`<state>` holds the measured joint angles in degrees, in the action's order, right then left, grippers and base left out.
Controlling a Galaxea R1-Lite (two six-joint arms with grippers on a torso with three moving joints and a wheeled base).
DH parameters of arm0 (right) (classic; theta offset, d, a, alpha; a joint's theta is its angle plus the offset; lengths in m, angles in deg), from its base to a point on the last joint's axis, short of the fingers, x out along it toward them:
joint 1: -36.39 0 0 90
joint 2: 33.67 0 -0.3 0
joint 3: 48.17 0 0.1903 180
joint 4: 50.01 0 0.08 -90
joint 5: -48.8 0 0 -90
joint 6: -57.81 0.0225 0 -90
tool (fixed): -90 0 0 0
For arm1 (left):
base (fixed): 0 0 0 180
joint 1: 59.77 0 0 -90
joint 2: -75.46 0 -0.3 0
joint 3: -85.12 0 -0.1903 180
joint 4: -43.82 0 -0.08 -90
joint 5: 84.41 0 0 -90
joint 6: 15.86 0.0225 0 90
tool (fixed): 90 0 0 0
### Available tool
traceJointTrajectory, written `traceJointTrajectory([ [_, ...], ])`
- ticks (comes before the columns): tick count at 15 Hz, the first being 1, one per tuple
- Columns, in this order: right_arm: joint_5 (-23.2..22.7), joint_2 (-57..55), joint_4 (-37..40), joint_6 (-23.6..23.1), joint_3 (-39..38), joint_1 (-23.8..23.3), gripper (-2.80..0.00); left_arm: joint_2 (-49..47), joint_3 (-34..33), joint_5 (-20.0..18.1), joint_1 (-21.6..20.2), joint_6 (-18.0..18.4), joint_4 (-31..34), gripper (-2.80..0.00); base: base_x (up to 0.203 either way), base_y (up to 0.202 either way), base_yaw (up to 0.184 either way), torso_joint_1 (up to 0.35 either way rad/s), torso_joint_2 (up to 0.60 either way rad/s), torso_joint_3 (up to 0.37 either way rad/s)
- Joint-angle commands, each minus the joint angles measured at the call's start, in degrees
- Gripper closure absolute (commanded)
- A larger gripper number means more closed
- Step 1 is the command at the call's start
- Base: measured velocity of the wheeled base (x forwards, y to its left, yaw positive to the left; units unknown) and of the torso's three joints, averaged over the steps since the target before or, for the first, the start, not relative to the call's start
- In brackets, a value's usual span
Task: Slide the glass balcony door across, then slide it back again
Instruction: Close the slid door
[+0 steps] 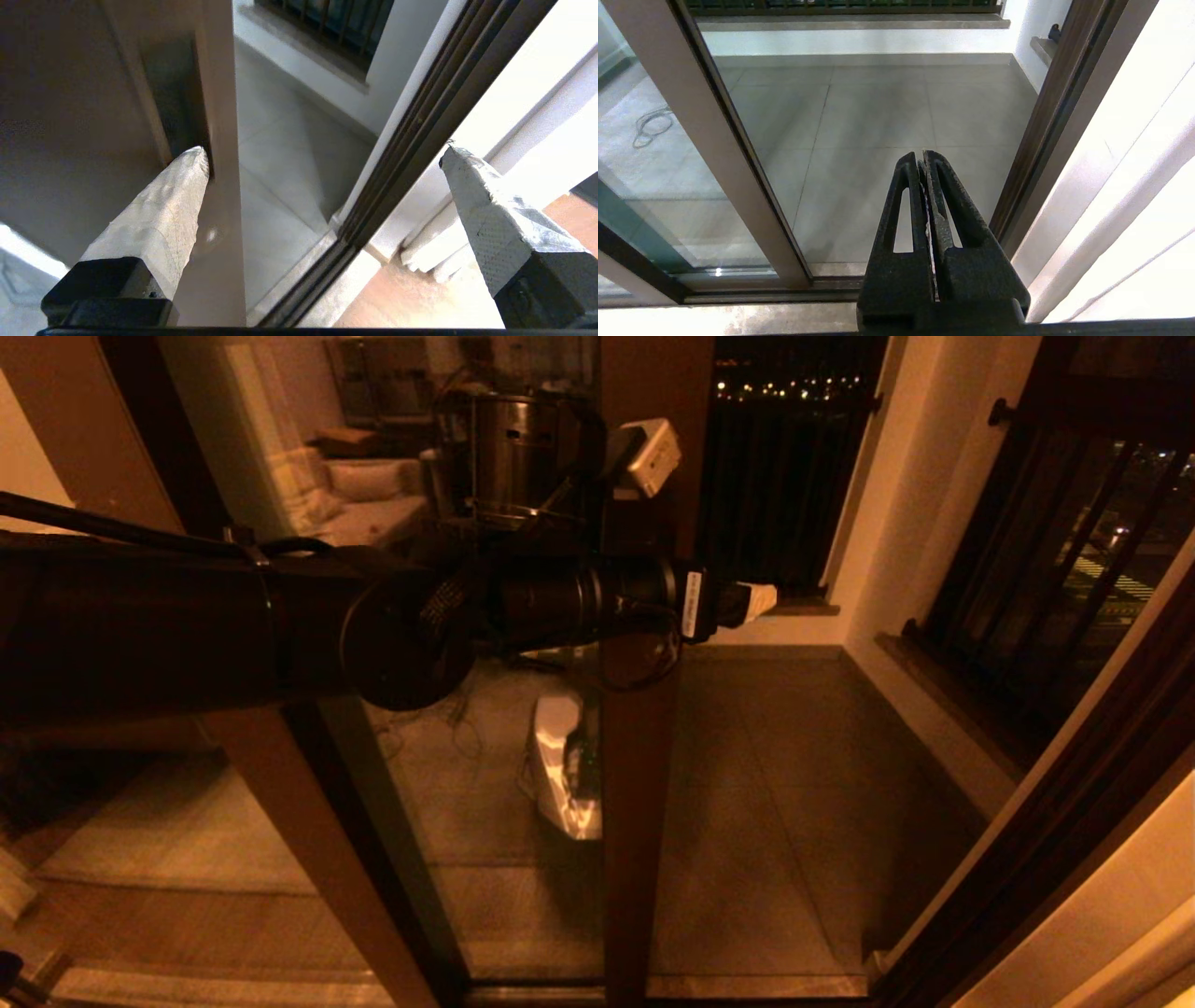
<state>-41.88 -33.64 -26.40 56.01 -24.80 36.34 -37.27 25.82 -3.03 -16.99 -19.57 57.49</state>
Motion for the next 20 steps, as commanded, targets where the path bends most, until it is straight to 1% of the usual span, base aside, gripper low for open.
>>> traceJointTrajectory([
  [1, 0.0, 0.0, 0.0, -0.1, 0.0, 0.0, 0.00, 2.2, -2.9, 0.1, 0.3, -0.1, 0.0, -2.80, 0.000, 0.000, 0.000, 0.000, 0.00, 0.000],
  [5, 0.0, 0.0, -0.1, -0.1, 0.0, 0.0, 0.00, 11.8, -13.6, 0.2, 0.3, -0.1, -0.2, -2.80, 0.000, 0.000, 0.000, 0.000, 0.00, 0.000],
  [7, 0.0, 0.0, 0.0, -0.1, 0.0, 0.0, 0.00, 19.9, -19.9, 1.1, 0.3, 0.1, -0.1, -2.80, 0.000, 0.000, 0.000, 0.000, 0.00, 0.000],
  [8, 0.0, 0.0, 0.0, -0.1, 0.0, 0.0, 0.00, 24.8, -23.1, 2.2, 0.3, 0.7, 0.5, -2.80, 0.000, 0.000, 0.000, 0.000, 0.00, 0.000],
  [9, 0.0, 0.0, 0.0, -0.1, 0.0, 0.0, 0.00, 30.3, -26.0, 4.1, 0.2, 1.3, 1.9, 0.00, 0.000, 0.000, 0.000, 0.000, 0.00, 0.000],
  [11, 0.0, 0.0, -0.1, -0.1, 0.0, 0.0, 0.00, 41.3, -31.3, 10.1, -1.7, 2.3, 8.2, 0.00, 0.000, 0.000, 0.000, 0.000, 0.00, 0.000],
  [12, 0.0, 0.0, -0.1, -0.1, 0.0, 0.0, 0.00, 47.0, -33.8, 13.4, -4.0, 2.6, 11.6, 0.00, 0.000, 0.000, 0.000, 0.000, 0.00, 0.000],
  [14, 0.0, 0.0, -0.1, -0.1, 0.0, 0.0, 0.00, 57.3, -37.9, 17.3, -12.6, 3.1, 15.4, 0.00, 0.000, 0.000, 0.000, 0.000, 0.00, 0.000],
  [16, 0.0, 0.0, 0.0, -0.1, 0.0, 0.0, 0.00, 65.2, -40.9, 19.4, -23.9, 3.4, 17.6, 0.00, 0.000, 0.000, 0.000, 0.000, 0.00, 0.000],
  [17, 0.0, 0.0, 0.0, -0.1, 0.0, 0.0, 0.00, 68.7, -42.2, 19.8, -28.9, 3.4, 18.1, 0.00, 0.000, 0.000, 0.000, 0.000, 0.00, 0.000],
  [19, 0.0, 0.0, -0.1, -0.1, 0.0, 0.0, 0.00, 77.0, -45.8, 20.4, -36.4, 3.3, 18.7, 0.00, 0.000, 0.000, 0.000, 0.000, 0.00, 0.000],
  [20, 0.0, 0.0, 0.0, -0.1, 0.0, 0.0, 0.00, 80.7, -47.9, 20.5, -38.6, 3.3, 18.8, 0.00, 0.000, 0.000, 0.000, 0.000, 0.00, 0.000],
])
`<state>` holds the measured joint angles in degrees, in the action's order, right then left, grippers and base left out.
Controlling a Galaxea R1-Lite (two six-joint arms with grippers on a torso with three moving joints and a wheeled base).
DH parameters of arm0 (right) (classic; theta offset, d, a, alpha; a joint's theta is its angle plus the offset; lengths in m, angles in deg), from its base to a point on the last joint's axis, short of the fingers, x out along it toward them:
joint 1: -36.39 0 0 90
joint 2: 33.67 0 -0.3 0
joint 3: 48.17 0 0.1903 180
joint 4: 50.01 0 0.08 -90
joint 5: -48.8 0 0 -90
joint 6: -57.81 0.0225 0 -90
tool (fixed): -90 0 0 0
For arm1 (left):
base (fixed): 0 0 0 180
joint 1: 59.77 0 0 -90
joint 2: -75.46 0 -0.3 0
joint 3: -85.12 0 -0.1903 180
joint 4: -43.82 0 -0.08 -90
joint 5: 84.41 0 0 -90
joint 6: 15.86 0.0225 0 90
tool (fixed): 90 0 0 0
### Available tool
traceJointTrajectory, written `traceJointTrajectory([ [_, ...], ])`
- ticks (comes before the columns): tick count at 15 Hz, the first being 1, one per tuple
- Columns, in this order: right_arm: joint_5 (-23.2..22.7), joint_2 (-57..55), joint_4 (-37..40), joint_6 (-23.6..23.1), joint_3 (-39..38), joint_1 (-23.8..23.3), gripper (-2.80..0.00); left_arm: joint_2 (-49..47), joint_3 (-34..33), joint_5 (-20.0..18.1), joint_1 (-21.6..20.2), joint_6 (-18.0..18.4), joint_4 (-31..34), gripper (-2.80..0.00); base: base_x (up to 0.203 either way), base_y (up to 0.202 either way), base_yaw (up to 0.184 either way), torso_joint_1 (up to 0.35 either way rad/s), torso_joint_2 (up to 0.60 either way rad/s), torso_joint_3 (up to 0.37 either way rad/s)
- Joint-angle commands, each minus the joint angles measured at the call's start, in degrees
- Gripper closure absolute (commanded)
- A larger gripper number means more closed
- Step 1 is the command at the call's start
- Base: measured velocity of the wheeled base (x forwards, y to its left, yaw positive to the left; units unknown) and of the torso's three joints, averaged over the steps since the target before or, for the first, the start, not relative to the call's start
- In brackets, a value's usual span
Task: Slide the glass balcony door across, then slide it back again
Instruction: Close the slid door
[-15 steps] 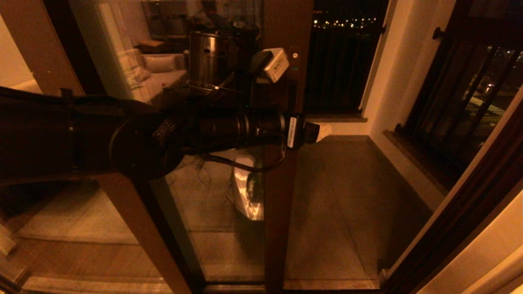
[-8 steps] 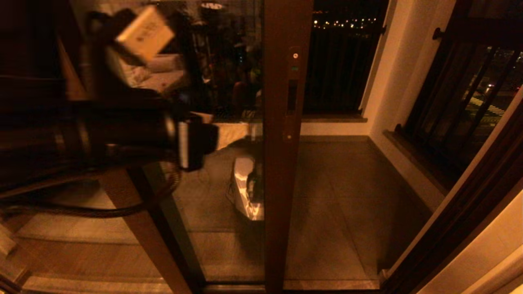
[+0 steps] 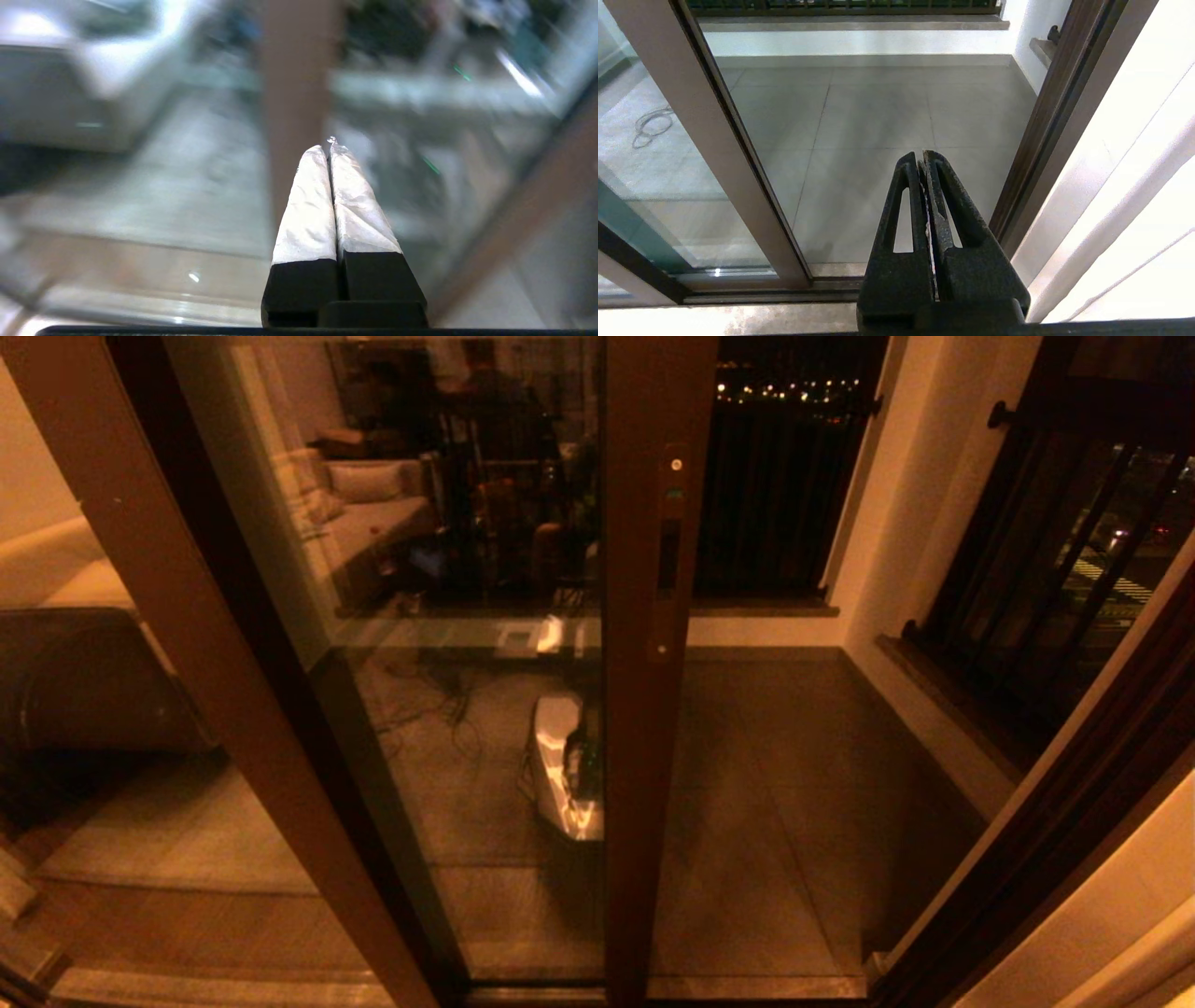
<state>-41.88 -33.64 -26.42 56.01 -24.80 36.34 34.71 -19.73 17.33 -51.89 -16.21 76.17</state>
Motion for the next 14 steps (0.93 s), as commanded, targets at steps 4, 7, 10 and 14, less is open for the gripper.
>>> traceJointTrajectory([
  [4, 0.0, 0.0, 0.0, -0.1, 0.0, 0.0, 0.00, 20.7, -14.6, -0.7, -8.8, 0.0, 0.2, 0.00, 0.000, 0.000, 0.000, 0.000, 0.00, 0.000],
  [7, 0.0, 0.0, 0.0, -0.1, 0.0, 0.0, 0.00, 26.1, -24.7, -3.4, -10.4, -0.6, -2.3, 0.00, 0.000, 0.000, 0.000, 0.000, 0.00, 0.000],
  [10, 0.0, 0.0, 0.0, -0.1, 0.0, 0.0, 0.00, 32.7, -35.4, -8.5, -9.1, 1.2, -6.3, 0.00, 0.000, 0.000, 0.000, 0.000, 0.00, 0.000],
  [14, 0.0, 0.0, 0.0, -0.3, 0.0, 0.0, 0.00, 39.1, -50.6, -10.6, -8.2, 8.3, -7.6, 0.00, 0.000, 0.000, 0.000, 0.000, 0.00, 0.000],
])
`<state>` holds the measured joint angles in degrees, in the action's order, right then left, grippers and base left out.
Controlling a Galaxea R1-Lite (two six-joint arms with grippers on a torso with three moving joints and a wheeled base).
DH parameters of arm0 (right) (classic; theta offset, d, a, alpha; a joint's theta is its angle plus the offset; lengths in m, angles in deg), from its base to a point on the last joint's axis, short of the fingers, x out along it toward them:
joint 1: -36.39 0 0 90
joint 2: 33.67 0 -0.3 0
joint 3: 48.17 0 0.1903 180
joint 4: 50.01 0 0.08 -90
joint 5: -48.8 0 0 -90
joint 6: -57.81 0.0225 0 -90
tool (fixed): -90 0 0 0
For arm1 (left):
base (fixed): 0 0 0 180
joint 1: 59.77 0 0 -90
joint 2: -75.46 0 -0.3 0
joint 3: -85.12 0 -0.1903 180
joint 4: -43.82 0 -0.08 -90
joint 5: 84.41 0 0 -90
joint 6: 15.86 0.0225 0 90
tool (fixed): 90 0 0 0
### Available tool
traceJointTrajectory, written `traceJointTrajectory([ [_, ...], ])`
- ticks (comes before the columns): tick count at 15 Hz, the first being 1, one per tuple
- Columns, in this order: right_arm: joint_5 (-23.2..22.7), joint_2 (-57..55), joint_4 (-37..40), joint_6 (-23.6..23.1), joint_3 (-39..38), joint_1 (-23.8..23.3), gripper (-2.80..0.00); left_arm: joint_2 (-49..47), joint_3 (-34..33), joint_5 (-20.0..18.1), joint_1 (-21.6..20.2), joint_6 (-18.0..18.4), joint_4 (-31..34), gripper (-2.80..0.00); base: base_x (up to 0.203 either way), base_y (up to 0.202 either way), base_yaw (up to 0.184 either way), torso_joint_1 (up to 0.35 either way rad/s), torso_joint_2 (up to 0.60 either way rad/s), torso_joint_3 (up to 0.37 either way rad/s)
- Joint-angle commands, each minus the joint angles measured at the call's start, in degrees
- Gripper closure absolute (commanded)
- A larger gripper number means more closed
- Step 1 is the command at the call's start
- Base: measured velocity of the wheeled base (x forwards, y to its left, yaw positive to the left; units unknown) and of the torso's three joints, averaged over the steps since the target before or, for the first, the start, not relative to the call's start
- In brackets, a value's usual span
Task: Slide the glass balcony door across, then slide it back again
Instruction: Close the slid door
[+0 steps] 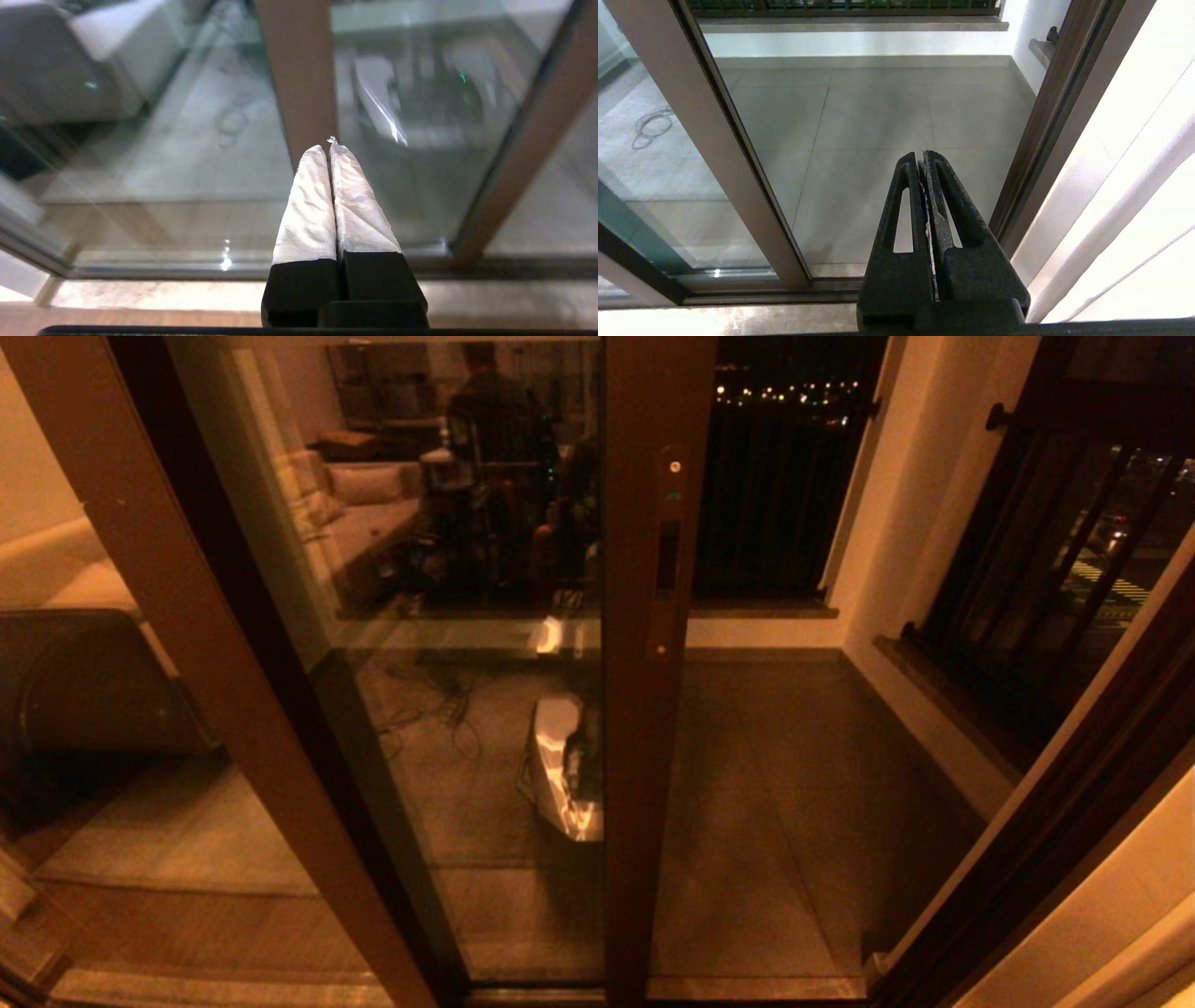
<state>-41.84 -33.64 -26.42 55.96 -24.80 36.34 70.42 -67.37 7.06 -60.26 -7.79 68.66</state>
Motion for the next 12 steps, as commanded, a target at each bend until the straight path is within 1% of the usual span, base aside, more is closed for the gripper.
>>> traceJointTrajectory([
  [1, 1.1, 0.0, 0.0, -0.1, 0.0, 0.0, 0.00, 4.8, -3.1, -2.9, 0.3, -1.9, 1.8, 0.00, 0.000, 0.000, 0.000, 0.000, 0.00, 0.000],
  [2, 1.8, 0.0, -0.1, 2.7, 0.0, 0.0, 0.00, 5.1, -2.9, -3.4, 0.4, -2.8, 2.4, 0.00, 0.000, 0.000, 0.000, 0.000, 0.00, 0.000],
  [3, 2.0, 0.0, -0.2, 4.6, 0.0, 0.0, 0.00, 5.1, -2.9, -2.4, 0.5, -6.1, 2.4, 0.00, 0.000, 0.000, 0.000, 0.000, 0.00, 0.000],
  [4, 2.1, 0.0, -0.2, 3.7, 0.0, 0.0, 0.00, 5.1, -2.8, -1.6, 0.5, -8.8, 2.3, 0.00, 0.000, 0.000, 0.000, 0.000, 0.00, 0.000],
  [5, 2.1, 0.0, -0.2, 2.5, -0.1, 0.0, 0.00, 5.1, -2.8, -1.4, 0.5, -8.4, 2.2, 0.00, 0.000, 0.000, 0.000, 0.000, 0.00, 0.000],
  [6, 1.5, 0.0, -0.1, -0.5, -0.1, 0.0, 0.00, 5.1, -2.8, -1.4, 0.5, -8.3, 2.2, 0.00, 0.000, 0.000, 0.000, 0.000, 0.00, 0.000],
  [7, 1.1, 0.0, -0.5, -1.9, 0.9, 0.0, 0.00, 5.1, -2.8, -1.4, 0.5, -8.3, 2.2, 0.00, 0.000, 0.000, 0.000, 0.000, 0.00, 0.000],
  [8, 1.0, -0.4, -0.4, -2.5, 3.9, 0.0, 0.00, 5.1, -2.8, -1.4, 0.5, -8.3, 2.2, 0.00, 0.000, 0.000, 0.000, 0.000, 0.00, 0.000],
  [9, 0.6, -2.4, 0.1, -2.8, 9.5, 0.0, 0.00, 5.1, -2.8, -1.4, 0.5, -8.3, 2.2, 0.00, 0.000, 0.000, 0.000, 0.000, 0.00, 0.000],
  [10, -0.5, -6.3, 0.5, -2.9, 16.0, 0.0, 0.00, 5.1, -2.8, -1.4, 0.5, -8.3, 2.2, 0.00, 0.000, 0.000, 0.000, 0.000, 0.00, 0.000],
  [12, -3.8, -18.4, 0.9, -2.2, 27.6, 0.0, 0.00, 5.1, -2.8, -1.4, 0.5, -8.3, 2.2, 0.00, 0.000, 0.000, 0.000, 0.000, 0.00, 0.000],
])
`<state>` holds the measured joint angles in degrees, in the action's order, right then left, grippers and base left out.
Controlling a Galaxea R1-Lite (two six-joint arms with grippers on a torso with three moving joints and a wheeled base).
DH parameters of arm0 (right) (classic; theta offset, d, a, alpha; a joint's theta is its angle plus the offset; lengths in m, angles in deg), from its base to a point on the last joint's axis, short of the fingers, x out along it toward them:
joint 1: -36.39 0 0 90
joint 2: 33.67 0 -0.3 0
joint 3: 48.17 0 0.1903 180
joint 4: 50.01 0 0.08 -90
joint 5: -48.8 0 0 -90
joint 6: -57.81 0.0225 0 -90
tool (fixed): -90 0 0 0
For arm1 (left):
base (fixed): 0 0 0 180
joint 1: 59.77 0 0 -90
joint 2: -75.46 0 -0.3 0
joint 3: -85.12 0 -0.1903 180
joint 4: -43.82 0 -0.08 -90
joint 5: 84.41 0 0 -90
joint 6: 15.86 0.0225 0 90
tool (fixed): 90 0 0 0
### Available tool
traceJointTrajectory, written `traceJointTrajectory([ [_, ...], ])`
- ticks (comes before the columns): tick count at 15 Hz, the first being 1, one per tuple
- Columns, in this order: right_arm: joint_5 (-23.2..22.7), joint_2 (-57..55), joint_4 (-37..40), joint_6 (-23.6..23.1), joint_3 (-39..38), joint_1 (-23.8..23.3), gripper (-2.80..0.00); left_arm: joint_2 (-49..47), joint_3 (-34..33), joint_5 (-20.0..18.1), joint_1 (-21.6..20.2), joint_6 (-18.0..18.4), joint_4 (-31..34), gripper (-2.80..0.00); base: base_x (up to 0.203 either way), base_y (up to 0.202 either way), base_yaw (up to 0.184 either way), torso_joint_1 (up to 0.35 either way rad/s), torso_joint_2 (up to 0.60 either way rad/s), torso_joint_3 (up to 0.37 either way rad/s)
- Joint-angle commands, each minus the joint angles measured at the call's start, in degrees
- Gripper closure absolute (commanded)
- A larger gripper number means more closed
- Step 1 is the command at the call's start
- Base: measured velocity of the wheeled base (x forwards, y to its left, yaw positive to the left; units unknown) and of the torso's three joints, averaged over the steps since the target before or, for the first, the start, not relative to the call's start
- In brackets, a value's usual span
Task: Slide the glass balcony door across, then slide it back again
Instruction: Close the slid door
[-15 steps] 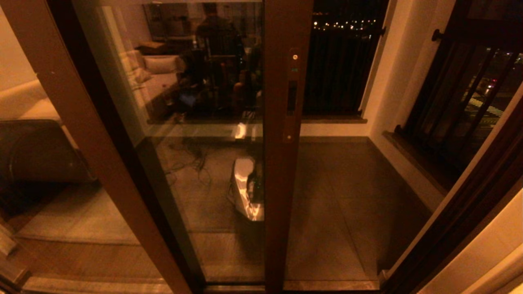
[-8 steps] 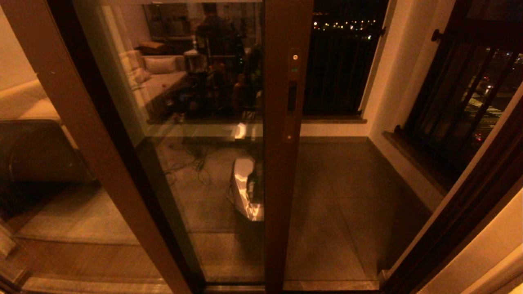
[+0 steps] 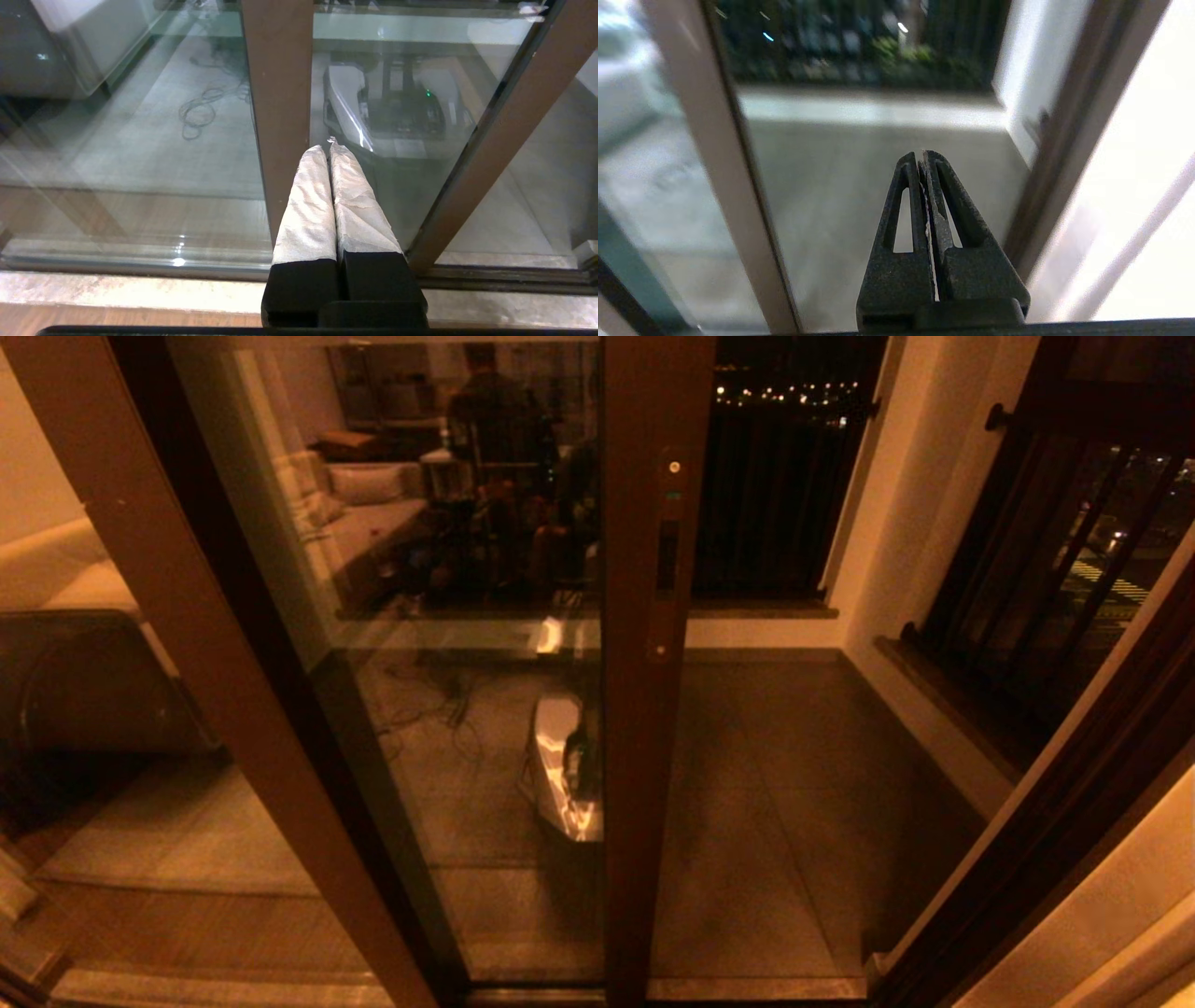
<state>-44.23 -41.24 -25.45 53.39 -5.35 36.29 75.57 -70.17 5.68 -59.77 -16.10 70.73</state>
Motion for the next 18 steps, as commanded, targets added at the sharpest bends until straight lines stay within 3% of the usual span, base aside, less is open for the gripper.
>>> traceJointTrajectory([
  [1, -3.4, -17.7, 0.1, 1.5, 14.7, 0.0, 0.00, 0.0, 0.0, 0.0, 0.0, 0.0, 0.1, 0.00, 0.000, 0.000, 0.000, 0.000, 0.00, 0.000],
  [4, -10.6, -38.2, 0.9, 3.9, 33.8, 1.0, 0.00, 0.0, 0.0, 0.0, 0.0, 0.0, 0.1, 0.00, 0.000, 0.000, 0.000, 0.000, 0.00, 0.000],
  [5, -12.4, -44.0, 1.9, 4.5, 41.2, 3.4, 0.00, 0.0, 0.0, 0.0, 0.0, 0.0, 0.1, 0.00, 0.000, 0.000, 0.000, 0.000, 0.00, 0.000],
  [6, -13.4, -48.7, 4.2, 4.9, 48.1, 8.2, 0.00, 0.0, 0.0, 0.0, 0.0, 0.0, 0.2, 0.00, 0.000, 0.000, 0.000, 0.000, 0.00, 0.000],
  [8, -12.1, -54.6, 10.5, 5.4, 55.4, 22.3, 0.00, 0.0, 0.0, 0.0, 0.0, 0.0, 0.1, 0.00, 0.000, 0.000, 0.000, 0.000, 0.00, 0.000],
  [9, -8.9, -58.0, 12.8, 5.7, 57.4, 29.3, 0.00, 0.0, 0.0, 0.0, 0.0, 0.0, 0.1, 0.00, 0.000, 0.000, 0.000, 0.000, 0.00, 0.000],
  [10, -2.7, -61.2, 14.5, 6.0, 58.7, 35.6, 0.00, 0.0, 0.0, 0.0, 0.0, 0.0, 0.1, 0.00, 0.000, 0.000, 0.000, 0.000, 0.00, 0.000],
  [11, 7.5, -64.5, 15.7, 7.1, 59.2, 40.7, 0.00, 0.0, 0.0, 0.0, 0.0, 0.0, 0.1, 0.00, 0.000, 0.000, 0.000, 0.000, 0.00, 0.000],
  [12, 15.8, -68.3, 16.4, 8.8, 59.3, 43.7, 0.00, 0.0, 0.0, 0.0, 0.0, 0.0, 0.1, 0.00, 0.000, 0.000, 0.000, 0.000, 0.00, 0.000],
  [13, 21.4, -72.1, 16.6, 10.4, 59.7, 45.3, 0.00, 0.0, 0.0, 0.0, 0.0, 0.0, 0.1, 0.00, 0.000, 0.000, 0.000, 0.000, 0.00, 0.000],
  [15, 26.1, -78.3, 16.3, 11.3, 63.9, 46.4, 0.00, 0.0, 0.0, 0.0, 0.0, 0.0, 0.1, 0.00, 0.000, 0.000, 0.000, 0.000, 0.00, 0.000],
  [18, 29.9, -86.8, 16.1, 7.7, 73.9, 45.3, 0.00, 0.0, 0.0, 0.0, 0.0, 0.0, 0.1, 0.00, 0.000, 0.000, 0.000, 0.000, 0.00, 0.000],
])
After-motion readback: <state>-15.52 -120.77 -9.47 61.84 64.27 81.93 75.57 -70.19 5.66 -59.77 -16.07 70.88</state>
